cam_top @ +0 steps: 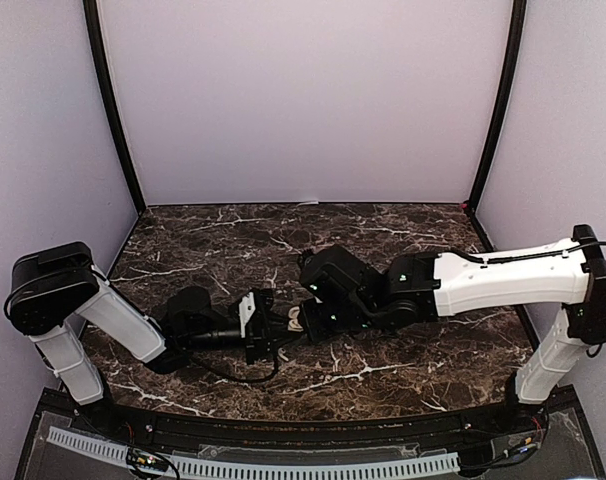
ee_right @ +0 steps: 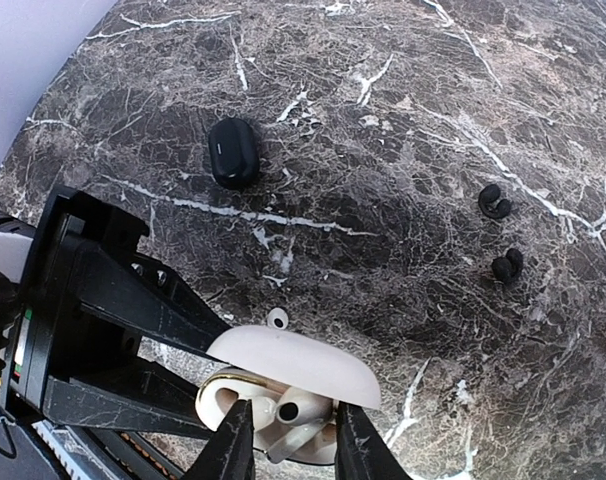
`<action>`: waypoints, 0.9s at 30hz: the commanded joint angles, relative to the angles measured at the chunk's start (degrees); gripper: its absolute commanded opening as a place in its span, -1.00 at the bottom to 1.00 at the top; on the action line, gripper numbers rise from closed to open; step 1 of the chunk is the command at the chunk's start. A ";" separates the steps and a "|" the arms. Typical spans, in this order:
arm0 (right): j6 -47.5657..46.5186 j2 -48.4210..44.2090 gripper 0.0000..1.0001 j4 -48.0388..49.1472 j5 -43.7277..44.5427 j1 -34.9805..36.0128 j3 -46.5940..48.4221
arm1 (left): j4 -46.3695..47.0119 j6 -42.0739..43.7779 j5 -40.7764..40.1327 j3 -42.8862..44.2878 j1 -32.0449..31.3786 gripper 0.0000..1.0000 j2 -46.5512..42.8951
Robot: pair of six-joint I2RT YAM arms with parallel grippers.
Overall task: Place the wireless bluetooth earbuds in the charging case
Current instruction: Pick up the left earbud from the charging case.
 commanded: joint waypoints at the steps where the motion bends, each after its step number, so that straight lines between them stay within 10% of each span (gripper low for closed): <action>1: 0.38 1.30 -0.45 -0.20 2.05 0.52 1.75 | 0.46 0.87 -0.12 1.29 -0.70 -0.86 0.05; 27: -5.73 -15.28 -0.92 18.79 1.90 0.20 -15.74 | 2.49 -4.27 -0.20 0.72 -0.67 -0.85 -0.13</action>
